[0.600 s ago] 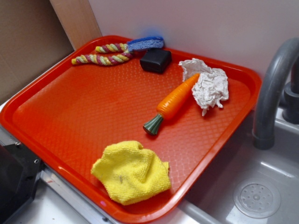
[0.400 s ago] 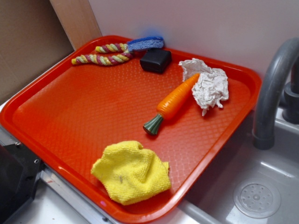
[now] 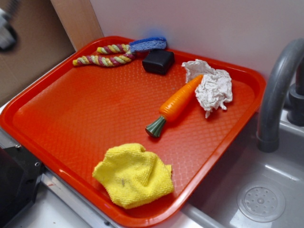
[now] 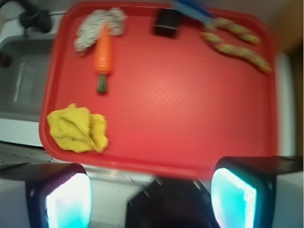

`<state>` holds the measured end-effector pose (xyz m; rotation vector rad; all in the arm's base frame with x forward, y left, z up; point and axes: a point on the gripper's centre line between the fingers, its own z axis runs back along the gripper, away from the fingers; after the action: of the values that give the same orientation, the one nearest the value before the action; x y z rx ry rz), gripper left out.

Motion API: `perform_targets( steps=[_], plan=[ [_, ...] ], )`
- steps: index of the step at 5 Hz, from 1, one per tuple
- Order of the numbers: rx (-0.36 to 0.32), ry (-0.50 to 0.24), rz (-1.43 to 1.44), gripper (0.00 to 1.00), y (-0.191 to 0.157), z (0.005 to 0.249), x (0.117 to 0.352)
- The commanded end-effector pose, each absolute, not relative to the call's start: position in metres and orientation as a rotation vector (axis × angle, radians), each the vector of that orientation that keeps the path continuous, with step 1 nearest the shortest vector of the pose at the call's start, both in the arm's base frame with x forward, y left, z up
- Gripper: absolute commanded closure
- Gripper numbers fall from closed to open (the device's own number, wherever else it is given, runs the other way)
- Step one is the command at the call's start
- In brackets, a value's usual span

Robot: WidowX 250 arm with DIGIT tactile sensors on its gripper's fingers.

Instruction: Grab the yellow cloth.

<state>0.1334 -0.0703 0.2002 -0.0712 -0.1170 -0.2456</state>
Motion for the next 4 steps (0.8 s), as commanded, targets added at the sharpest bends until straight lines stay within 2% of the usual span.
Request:
perform_targets(
  steps=[1,2,3,4],
  plan=[
    [-0.162,-0.281,-0.750,0.00,-0.171,0.131,0.083],
    [-0.192,-0.268,-0.837,0.00,-0.189,0.087,0.086],
    [-0.212,-0.267,-0.882,0.00,-0.186,0.069,0.105],
    [-0.217,-0.315,-0.881,0.00,-0.171,0.086,0.111]
  ],
)
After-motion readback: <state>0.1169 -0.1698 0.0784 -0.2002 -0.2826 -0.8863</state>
